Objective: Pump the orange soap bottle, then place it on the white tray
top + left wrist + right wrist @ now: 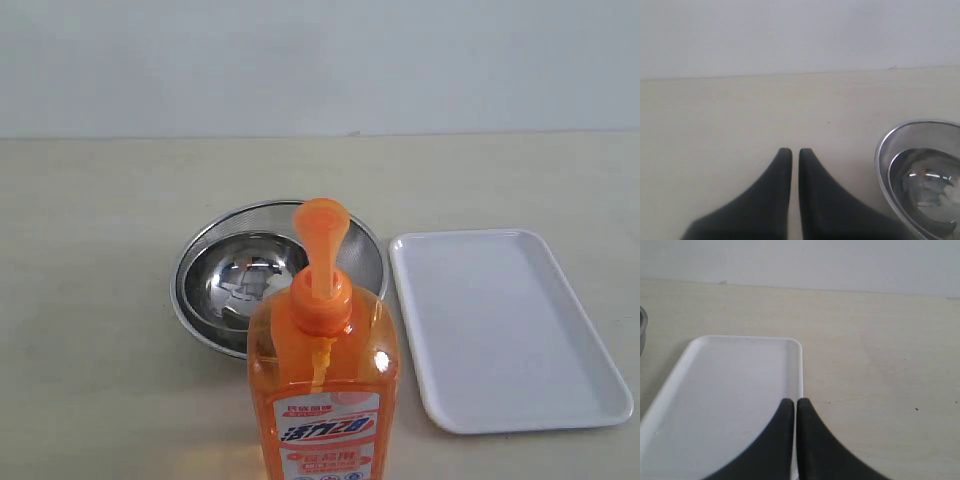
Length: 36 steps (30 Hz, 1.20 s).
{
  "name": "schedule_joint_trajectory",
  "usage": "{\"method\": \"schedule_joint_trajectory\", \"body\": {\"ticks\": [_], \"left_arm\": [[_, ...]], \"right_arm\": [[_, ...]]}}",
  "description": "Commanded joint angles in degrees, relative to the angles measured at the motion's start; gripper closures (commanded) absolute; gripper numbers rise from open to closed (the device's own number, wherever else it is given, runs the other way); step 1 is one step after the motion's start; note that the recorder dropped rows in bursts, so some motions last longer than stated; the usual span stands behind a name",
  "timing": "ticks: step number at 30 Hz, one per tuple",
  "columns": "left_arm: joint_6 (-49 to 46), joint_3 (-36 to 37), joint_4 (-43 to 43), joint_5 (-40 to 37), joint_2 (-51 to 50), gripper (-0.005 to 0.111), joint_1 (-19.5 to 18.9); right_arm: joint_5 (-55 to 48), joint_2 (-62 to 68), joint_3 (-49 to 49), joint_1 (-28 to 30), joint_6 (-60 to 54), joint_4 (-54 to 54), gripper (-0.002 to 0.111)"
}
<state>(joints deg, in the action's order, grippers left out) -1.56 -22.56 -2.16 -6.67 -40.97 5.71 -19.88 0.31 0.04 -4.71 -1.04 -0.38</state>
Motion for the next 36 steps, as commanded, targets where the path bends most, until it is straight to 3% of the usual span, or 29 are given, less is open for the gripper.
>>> {"method": "schedule_joint_trajectory", "body": {"ticks": [1, 14, 18, 23, 30, 36], "left_arm": [[0.6, -0.4, -0.4, 4.4, -0.1, 0.102, -0.1], [0.6, -0.4, -0.5, 4.9, -0.2, 0.102, -0.1], [0.6, -0.4, -5.0, 3.9, -0.2, 0.102, -0.1], [-0.9, -0.4, -4.9, 0.5, -0.6, 0.102, 1.8], [-7.7, -0.4, -4.9, -1.8, -4.0, 0.102, 9.2], [-14.4, -0.4, -4.9, -0.5, -8.4, 0.102, 20.4]], "right_arm": [[0.8, -0.3, 0.0, 0.2, -0.1, 0.1, 0.109], [0.8, -0.3, 0.0, 0.2, -0.1, 0.1, 0.109], [0.8, -0.3, 0.0, 0.2, -0.1, 0.1, 0.109], [0.8, -0.3, 0.0, 0.2, -0.1, 0.1, 0.109], [0.8, -0.3, 0.0, 0.2, -0.1, 0.1, 0.109], [0.8, -0.3, 0.0, 0.2, -0.1, 0.1, 0.109]]}}
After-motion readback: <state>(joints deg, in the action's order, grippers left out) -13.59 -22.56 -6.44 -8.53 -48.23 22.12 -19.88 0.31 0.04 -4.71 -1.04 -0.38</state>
